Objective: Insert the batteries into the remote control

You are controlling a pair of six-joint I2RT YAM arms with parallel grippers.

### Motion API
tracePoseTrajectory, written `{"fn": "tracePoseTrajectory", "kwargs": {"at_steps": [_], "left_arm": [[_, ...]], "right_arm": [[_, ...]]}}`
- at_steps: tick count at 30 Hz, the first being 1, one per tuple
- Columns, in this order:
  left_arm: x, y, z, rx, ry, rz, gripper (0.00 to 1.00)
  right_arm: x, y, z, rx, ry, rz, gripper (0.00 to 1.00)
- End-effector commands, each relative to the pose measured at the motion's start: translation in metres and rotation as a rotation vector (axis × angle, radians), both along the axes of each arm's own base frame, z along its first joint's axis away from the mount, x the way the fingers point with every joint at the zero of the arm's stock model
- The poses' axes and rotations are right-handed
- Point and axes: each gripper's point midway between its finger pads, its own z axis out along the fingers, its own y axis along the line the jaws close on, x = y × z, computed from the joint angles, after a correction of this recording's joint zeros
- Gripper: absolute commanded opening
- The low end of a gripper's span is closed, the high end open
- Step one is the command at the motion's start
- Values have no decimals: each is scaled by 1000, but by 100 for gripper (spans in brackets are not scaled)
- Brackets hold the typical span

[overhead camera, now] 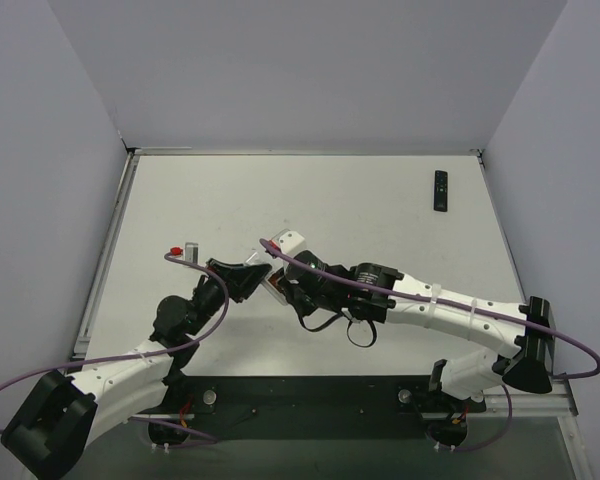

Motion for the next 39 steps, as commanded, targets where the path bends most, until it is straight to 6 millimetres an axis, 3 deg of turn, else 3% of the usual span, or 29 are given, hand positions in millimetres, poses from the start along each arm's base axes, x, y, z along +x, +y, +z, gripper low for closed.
{"fn": "tracePoseTrajectory", "kwargs": {"at_steps": [1, 8, 17, 28, 33, 39], "left_arm": [[-9, 1, 33, -101, -82, -17, 0], [-13, -2, 32, -75, -98, -35, 0], [-14, -1, 34, -84, -100, -34, 0], [-18, -4, 32, -118, -59, -55, 0], [-12, -9, 12, -103, 67, -51, 0], [-3, -2, -18, -114, 220, 7, 0]], "right_arm": [[1, 4, 14, -1, -24, 12, 0], [-4, 5, 21, -42, -9, 46, 0], [-11, -5, 11, -172, 64, 52, 0], [-9, 1, 21, -162, 55, 62, 0], [-4, 0, 19, -173, 68, 31, 0], [17, -9, -1, -238, 72, -2, 0]]}}
